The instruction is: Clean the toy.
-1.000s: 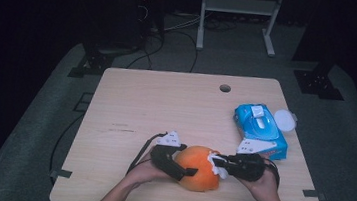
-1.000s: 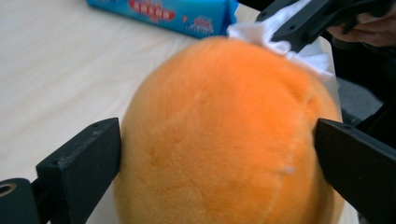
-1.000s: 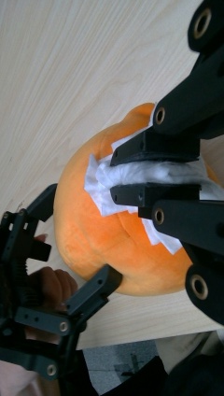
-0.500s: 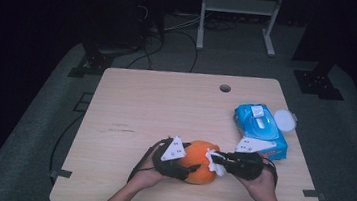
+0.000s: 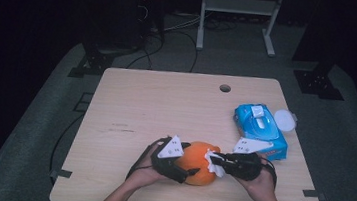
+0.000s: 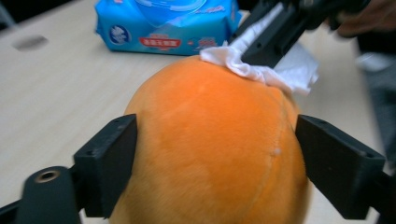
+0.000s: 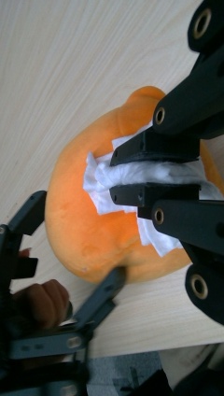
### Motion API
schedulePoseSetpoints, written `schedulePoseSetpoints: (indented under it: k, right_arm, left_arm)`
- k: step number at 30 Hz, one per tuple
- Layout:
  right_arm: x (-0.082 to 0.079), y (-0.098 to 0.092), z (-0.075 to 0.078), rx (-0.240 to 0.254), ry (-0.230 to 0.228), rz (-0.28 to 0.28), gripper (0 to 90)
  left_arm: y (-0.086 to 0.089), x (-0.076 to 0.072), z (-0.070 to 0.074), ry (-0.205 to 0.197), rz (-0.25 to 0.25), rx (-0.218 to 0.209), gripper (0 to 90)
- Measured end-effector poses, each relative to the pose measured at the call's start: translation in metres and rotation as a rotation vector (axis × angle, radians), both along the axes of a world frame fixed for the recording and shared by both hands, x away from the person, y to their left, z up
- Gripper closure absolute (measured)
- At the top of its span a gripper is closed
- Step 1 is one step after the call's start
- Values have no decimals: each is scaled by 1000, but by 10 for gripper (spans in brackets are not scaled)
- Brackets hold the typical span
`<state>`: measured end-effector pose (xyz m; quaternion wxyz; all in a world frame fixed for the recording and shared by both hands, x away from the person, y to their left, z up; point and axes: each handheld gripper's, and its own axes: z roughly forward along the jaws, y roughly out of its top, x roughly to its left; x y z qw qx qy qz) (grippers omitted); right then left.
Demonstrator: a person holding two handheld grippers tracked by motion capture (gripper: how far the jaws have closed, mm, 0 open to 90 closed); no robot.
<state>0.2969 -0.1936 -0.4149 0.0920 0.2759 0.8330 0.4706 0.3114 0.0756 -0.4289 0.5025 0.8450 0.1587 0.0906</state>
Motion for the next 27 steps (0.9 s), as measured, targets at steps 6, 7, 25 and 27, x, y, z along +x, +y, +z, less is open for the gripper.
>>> schedulePoseSetpoints:
  k: [6,7,25,27]
  right_arm:
    - [-1,-2,-2,2,3,12,796]
    - [0,-4,-3,-3,2,1,795]
    - [-2,-8,2,-47,-13,4,791]
    - [-1,-9,2,-47,-10,-2,791]
  left_arm:
    - [3,5,-6,45,20,5,136]
    - [2,4,-6,38,27,10,163]
    - [9,10,2,75,27,4,99]
    - [9,11,-2,104,15,-3,135]
